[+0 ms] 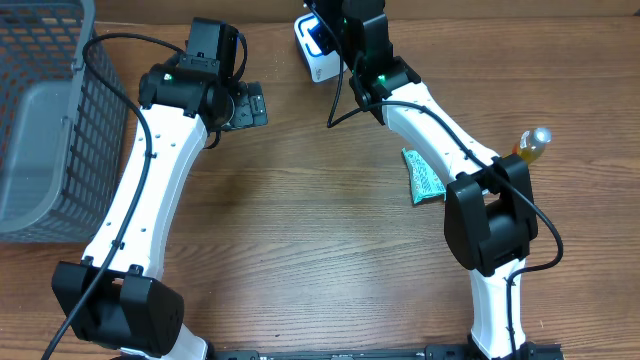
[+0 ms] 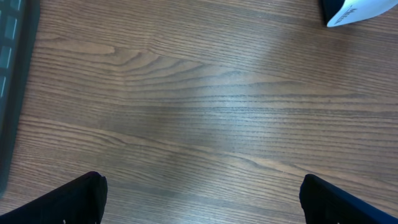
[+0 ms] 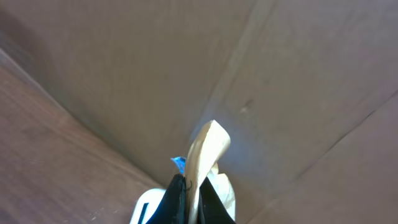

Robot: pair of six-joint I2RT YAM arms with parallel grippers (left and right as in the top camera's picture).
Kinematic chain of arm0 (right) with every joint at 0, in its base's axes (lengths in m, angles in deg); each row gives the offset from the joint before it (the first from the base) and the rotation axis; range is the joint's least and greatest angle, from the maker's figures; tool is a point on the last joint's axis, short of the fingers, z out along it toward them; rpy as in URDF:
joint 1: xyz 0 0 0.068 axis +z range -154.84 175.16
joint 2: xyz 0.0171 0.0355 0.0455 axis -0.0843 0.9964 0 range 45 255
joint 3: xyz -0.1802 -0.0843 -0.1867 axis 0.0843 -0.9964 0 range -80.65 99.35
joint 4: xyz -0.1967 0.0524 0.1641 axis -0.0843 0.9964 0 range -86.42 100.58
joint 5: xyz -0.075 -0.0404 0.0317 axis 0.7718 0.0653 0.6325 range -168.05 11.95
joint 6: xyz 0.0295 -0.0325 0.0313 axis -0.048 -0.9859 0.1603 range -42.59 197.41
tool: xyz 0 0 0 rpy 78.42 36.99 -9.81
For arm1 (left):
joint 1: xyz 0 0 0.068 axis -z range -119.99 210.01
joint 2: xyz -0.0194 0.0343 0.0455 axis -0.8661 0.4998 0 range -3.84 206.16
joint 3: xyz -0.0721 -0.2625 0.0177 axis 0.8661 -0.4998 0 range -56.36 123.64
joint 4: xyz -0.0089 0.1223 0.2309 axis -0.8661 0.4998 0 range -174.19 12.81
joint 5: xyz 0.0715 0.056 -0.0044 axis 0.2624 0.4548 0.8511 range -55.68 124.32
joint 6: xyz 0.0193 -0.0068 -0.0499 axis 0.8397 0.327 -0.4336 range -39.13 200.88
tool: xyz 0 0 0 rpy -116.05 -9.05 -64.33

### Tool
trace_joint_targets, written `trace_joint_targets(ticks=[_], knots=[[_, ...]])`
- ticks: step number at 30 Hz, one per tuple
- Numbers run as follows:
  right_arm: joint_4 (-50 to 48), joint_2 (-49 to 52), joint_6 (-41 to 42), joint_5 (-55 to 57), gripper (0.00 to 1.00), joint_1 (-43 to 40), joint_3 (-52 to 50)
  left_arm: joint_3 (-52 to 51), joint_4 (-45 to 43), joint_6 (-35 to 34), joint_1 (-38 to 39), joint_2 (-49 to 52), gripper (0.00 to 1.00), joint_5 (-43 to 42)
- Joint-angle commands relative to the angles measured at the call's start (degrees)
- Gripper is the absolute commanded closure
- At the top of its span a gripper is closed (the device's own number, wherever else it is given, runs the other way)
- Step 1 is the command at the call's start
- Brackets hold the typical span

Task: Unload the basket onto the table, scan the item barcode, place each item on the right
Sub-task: 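Raise the PanTree bag up to the white scanner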

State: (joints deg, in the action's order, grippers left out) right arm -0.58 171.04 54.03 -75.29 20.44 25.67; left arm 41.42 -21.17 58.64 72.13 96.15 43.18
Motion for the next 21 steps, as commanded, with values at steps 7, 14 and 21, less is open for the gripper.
trace_joint_targets(ticks=[7,14,21], knots=[[2.7,0.3,6.0,-7.7,0.96,0.3,0.9,1.0,0.0,0.9,0.3,-0.7,0.0,0.5],[-4.4,0.3,7.6,-8.1,0.96,0.3,0.9,1.0,0.0,0.9,0.3,-0.7,0.0,0.5],[-5.6,0.3,7.6,-9.9,0.96,0.5,0.9,1.0,0.0,0.9,0.3,-0.7,0.0,0.5]])
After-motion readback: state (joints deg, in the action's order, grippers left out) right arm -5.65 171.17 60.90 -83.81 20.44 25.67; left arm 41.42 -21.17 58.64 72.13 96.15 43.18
